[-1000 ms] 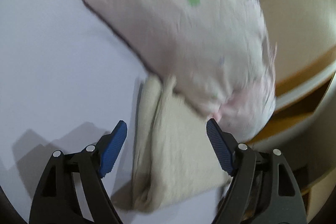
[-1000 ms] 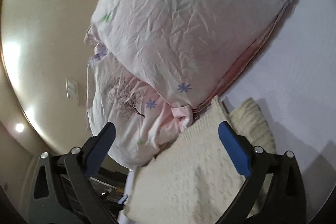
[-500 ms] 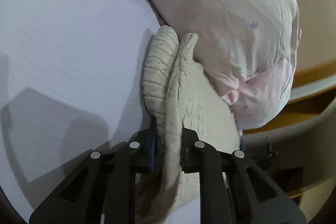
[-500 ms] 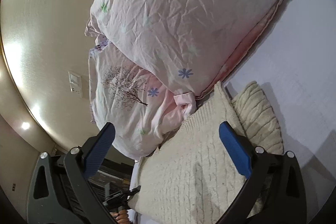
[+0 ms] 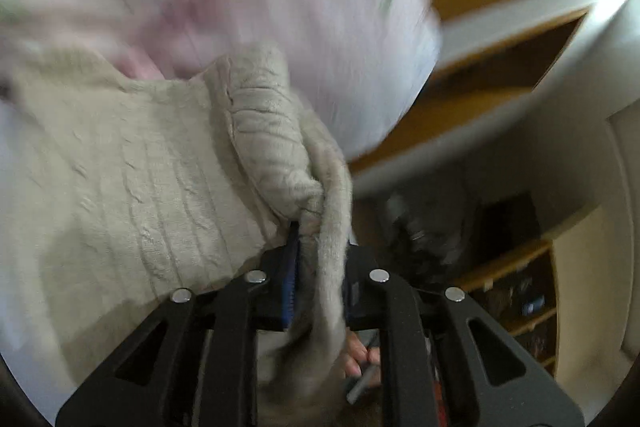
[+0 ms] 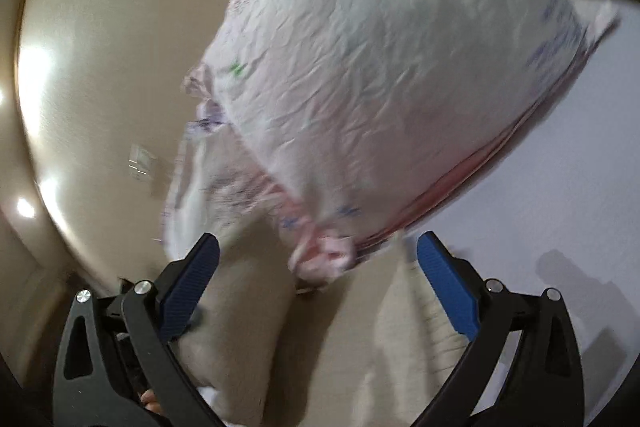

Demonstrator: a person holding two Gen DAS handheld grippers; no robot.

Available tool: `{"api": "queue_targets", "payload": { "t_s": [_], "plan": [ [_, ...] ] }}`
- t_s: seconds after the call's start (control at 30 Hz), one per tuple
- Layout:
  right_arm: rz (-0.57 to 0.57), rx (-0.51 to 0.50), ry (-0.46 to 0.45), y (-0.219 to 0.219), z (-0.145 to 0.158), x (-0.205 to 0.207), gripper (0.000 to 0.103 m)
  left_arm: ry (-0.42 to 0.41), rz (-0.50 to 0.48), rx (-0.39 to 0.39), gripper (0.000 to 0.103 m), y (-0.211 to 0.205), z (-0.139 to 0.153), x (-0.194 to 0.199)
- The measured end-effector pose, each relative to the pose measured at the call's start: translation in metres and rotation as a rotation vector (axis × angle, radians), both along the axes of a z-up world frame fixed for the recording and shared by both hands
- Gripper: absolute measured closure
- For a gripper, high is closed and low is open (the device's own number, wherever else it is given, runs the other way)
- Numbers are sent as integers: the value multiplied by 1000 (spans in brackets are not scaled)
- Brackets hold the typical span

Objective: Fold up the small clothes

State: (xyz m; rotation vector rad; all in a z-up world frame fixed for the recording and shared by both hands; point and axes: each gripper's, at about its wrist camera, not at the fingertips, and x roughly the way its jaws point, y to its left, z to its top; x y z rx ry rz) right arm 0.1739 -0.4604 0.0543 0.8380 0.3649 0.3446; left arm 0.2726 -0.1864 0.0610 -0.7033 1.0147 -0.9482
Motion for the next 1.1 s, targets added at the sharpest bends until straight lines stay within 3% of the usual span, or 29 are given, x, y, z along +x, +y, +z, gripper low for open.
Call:
{"api": "queue_targets", "payload": {
  "t_s": [0.07, 0.1, 0.13, 0.2, 0.23, 0.3, 0.33, 0.4, 0.47, 0.57, 0.7, 0.73, 0.77, 0.8, 0.83, 0.9, 0.97, 1.03, 1.1],
  "plan": [
    [-19, -7, 37, -7, -4, 2, 4, 110, -109, 17, 85, -47, -24, 10],
    [-14, 6, 57, -11, -7, 4, 4, 136, -169, -72, 85, -55, -27, 8],
    [-2, 17, 69, -13, -9, 5, 4, 112, -205, -127, 85, -53, -20, 0],
    [41, 33, 121, -13, -14, 11, 4, -14, -184, -117, 80, -33, 3, -12],
    [61, 26, 165, -11, -17, 15, 2, -82, -128, -82, 73, -12, 14, -20],
    [130, 11, 267, -2, -25, 27, 2, -163, 24, 38, 33, 28, 26, -31],
    [144, 2, 303, 2, -29, 31, 2, -196, 109, 126, 29, 50, 27, -36],
    [184, -26, 385, 13, -38, 41, 2, -192, 189, 250, 28, 77, 18, -40],
    [215, -66, 436, 25, -45, 48, 2, -96, 210, 303, 28, 90, -3, -38],
    [242, -98, 460, 34, -52, 51, 2, -6, 175, 335, 28, 81, -31, -37],
    [240, -129, 442, 38, -53, 48, 3, -7, 160, 387, 21, 64, -47, -37],
    [248, -141, 436, 41, -51, 49, 15, -7, 157, 384, 21, 59, -50, -32],
    [249, -183, 439, 47, -51, 49, 22, -5, 153, 377, 20, 67, -54, -33],
    [249, -211, 441, 51, -51, 49, 40, -11, 154, 361, 19, 65, -55, -30],
    [280, -178, 444, 53, -56, 51, 56, -27, 156, 366, 19, 63, -54, -29],
    [293, -156, 411, 54, -54, 49, 63, -42, 143, 392, 38, 61, -52, -29],
    [342, -118, 324, 60, -44, 43, 66, -54, 119, 363, 55, 76, -42, -33],
    [433, -87, 252, 79, -35, 41, 67, -86, 100, 356, 59, 97, -30, -41],
    [487, -119, 239, 103, -32, 44, 67, -165, 121, 408, 59, 119, -17, -55]
  ]
}}
